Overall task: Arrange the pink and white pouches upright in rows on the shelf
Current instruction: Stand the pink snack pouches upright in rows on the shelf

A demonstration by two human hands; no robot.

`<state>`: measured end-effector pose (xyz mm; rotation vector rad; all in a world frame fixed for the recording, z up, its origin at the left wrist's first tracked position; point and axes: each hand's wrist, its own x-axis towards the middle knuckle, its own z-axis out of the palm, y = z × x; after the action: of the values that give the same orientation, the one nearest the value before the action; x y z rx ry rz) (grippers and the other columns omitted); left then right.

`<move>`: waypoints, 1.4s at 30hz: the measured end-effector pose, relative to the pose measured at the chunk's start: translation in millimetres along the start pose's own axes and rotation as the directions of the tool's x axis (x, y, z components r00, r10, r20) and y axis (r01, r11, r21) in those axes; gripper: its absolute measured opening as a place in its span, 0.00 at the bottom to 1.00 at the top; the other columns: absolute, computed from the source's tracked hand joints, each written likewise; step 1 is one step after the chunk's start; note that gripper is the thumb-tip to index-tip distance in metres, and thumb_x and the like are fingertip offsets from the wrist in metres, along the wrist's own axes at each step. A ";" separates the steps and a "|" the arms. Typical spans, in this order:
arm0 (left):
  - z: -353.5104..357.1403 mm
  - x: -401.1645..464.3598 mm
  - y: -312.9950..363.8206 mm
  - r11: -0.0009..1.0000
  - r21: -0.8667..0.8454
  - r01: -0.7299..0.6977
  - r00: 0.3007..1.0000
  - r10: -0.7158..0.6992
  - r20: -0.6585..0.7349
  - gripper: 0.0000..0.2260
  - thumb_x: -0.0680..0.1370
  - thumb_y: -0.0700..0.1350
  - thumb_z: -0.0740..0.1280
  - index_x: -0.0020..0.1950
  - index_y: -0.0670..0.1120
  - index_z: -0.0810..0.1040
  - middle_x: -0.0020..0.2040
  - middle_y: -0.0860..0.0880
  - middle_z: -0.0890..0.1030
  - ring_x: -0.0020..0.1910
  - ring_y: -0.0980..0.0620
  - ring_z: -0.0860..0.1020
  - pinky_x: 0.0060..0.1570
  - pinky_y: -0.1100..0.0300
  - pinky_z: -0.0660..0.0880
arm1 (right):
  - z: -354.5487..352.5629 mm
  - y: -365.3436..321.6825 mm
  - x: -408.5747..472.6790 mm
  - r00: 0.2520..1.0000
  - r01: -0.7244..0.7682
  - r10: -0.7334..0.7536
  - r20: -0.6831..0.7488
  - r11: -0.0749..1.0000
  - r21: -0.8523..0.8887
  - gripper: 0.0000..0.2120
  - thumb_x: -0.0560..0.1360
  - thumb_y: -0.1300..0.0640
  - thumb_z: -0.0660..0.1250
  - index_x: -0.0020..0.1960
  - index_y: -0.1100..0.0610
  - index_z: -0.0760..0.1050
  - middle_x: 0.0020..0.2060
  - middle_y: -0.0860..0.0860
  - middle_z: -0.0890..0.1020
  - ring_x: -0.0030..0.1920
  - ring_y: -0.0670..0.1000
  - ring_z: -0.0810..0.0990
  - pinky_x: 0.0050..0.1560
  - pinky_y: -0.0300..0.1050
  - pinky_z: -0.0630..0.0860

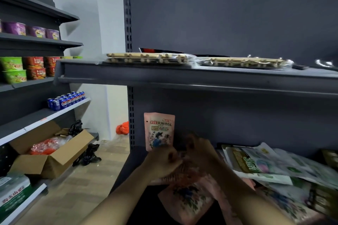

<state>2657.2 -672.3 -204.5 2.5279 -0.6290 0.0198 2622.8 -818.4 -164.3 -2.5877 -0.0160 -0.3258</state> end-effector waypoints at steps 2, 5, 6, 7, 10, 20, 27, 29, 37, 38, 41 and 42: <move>10.6 -11.9 8.7 0.985 0.169 -0.043 0.993 0.024 0.115 0.27 0.72 0.61 0.65 0.68 0.53 0.68 0.67 0.51 0.73 0.65 0.50 0.72 0.64 0.55 0.70 | -0.7 5.3 -10.1 1.000 -0.022 0.022 -0.013 1.000 0.016 0.16 0.78 0.60 0.55 0.64 0.57 0.71 0.57 0.58 0.80 0.55 0.59 0.79 0.51 0.48 0.76; 16.6 -24.1 22.6 0.932 0.359 -0.053 0.997 0.028 0.076 0.28 0.76 0.58 0.62 0.73 0.51 0.62 0.73 0.51 0.66 0.72 0.49 0.63 0.68 0.57 0.60 | 3.9 14.3 -21.6 0.999 -0.040 0.041 -0.005 0.998 0.051 0.17 0.78 0.60 0.55 0.64 0.55 0.71 0.58 0.57 0.80 0.56 0.57 0.79 0.54 0.48 0.77; 16.5 -25.7 25.9 0.920 0.389 -0.042 0.999 0.026 0.047 0.26 0.77 0.56 0.60 0.73 0.51 0.63 0.72 0.51 0.66 0.72 0.49 0.63 0.67 0.58 0.61 | 4.6 17.0 -24.3 0.999 -0.043 0.043 0.003 0.998 0.054 0.17 0.78 0.60 0.55 0.65 0.54 0.70 0.58 0.57 0.79 0.56 0.57 0.78 0.54 0.47 0.76; 17.8 -25.0 27.3 0.913 0.407 -0.031 0.999 0.020 0.033 0.23 0.78 0.55 0.59 0.72 0.50 0.65 0.71 0.51 0.68 0.71 0.49 0.65 0.65 0.59 0.63 | 3.9 19.1 -26.6 0.999 -0.050 0.049 0.012 0.997 0.057 0.17 0.78 0.59 0.55 0.65 0.54 0.70 0.59 0.56 0.79 0.57 0.56 0.78 0.54 0.45 0.75; 17.2 -25.8 27.2 0.898 0.439 -0.010 0.999 -0.005 0.033 0.14 0.80 0.47 0.57 0.64 0.50 0.74 0.63 0.49 0.76 0.62 0.47 0.75 0.57 0.56 0.72 | 2.0 28.2 -27.6 0.997 -0.077 0.078 -0.013 0.995 0.066 0.15 0.79 0.58 0.55 0.65 0.54 0.70 0.58 0.56 0.79 0.57 0.56 0.78 0.51 0.42 0.72; -34.5 -20.9 20.1 0.906 -0.407 0.118 0.875 -0.288 -0.389 0.13 0.82 0.45 0.53 0.45 0.39 0.72 0.47 0.37 0.79 0.43 0.47 0.76 0.40 0.55 0.69 | -13.1 27.1 -23.4 0.948 -0.035 0.249 -0.196 0.697 0.717 0.08 0.80 0.48 0.58 0.54 0.49 0.72 0.56 0.54 0.80 0.52 0.53 0.77 0.52 0.46 0.73; -40.0 -33.4 27.1 0.585 -0.806 0.095 0.903 -0.392 -0.178 0.13 0.82 0.50 0.56 0.45 0.50 0.78 0.48 0.44 0.84 0.48 0.45 0.82 0.54 0.47 0.78 | 4.2 6.5 -34.1 0.914 -0.276 -0.200 0.352 0.327 0.904 0.29 0.69 0.50 0.75 0.66 0.52 0.70 0.59 0.57 0.81 0.60 0.59 0.79 0.64 0.61 0.73; -40.2 -37.2 32.8 0.543 -0.836 0.071 0.905 -0.387 -0.175 0.13 0.82 0.50 0.56 0.46 0.49 0.78 0.47 0.45 0.84 0.47 0.47 0.83 0.50 0.51 0.79 | 6.4 -1.1 -36.5 0.871 -0.276 -0.292 0.396 0.377 0.884 0.24 0.71 0.58 0.73 0.66 0.55 0.72 0.60 0.58 0.80 0.61 0.60 0.79 0.65 0.61 0.72; -45.9 -46.7 22.5 0.555 -0.832 0.028 0.912 -0.355 -0.206 0.09 0.80 0.51 0.61 0.55 0.49 0.76 0.53 0.47 0.83 0.52 0.48 0.82 0.56 0.46 0.77 | 12.2 -5.3 -26.2 0.889 -0.228 -0.253 0.382 0.479 0.848 0.16 0.73 0.63 0.70 0.60 0.61 0.77 0.55 0.60 0.83 0.56 0.60 0.82 0.59 0.56 0.77; -48.2 -46.8 21.2 0.578 -0.816 0.025 0.924 -0.324 -0.201 0.08 0.79 0.50 0.62 0.55 0.49 0.75 0.54 0.47 0.82 0.52 0.50 0.81 0.55 0.49 0.78 | 14.3 -6.4 -22.4 0.896 -0.212 -0.244 0.370 0.495 0.842 0.18 0.72 0.62 0.71 0.61 0.61 0.77 0.55 0.60 0.82 0.57 0.61 0.81 0.61 0.59 0.75; -57.0 -48.8 15.7 0.681 -0.732 0.037 0.956 -0.237 -0.173 0.04 0.78 0.48 0.64 0.50 0.54 0.70 0.52 0.52 0.80 0.48 0.57 0.79 0.51 0.60 0.77 | 19.4 -9.6 -10.3 0.919 -0.186 -0.212 0.333 0.513 0.838 0.22 0.69 0.60 0.72 0.62 0.62 0.76 0.57 0.61 0.81 0.59 0.62 0.79 0.65 0.63 0.71; -60.0 -50.0 13.7 0.705 -0.708 0.046 0.962 -0.222 -0.159 0.05 0.78 0.48 0.65 0.48 0.56 0.69 0.50 0.54 0.79 0.47 0.58 0.78 0.49 0.61 0.76 | 21.5 -9.5 -6.5 0.926 -0.177 -0.202 0.318 0.511 0.841 0.21 0.70 0.61 0.71 0.62 0.61 0.76 0.57 0.60 0.82 0.59 0.61 0.79 0.65 0.62 0.71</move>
<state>2613.1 -631.0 -153.0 1.7752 -0.2680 0.0205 2620.7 -799.0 -179.0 -1.5718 -0.2727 0.1841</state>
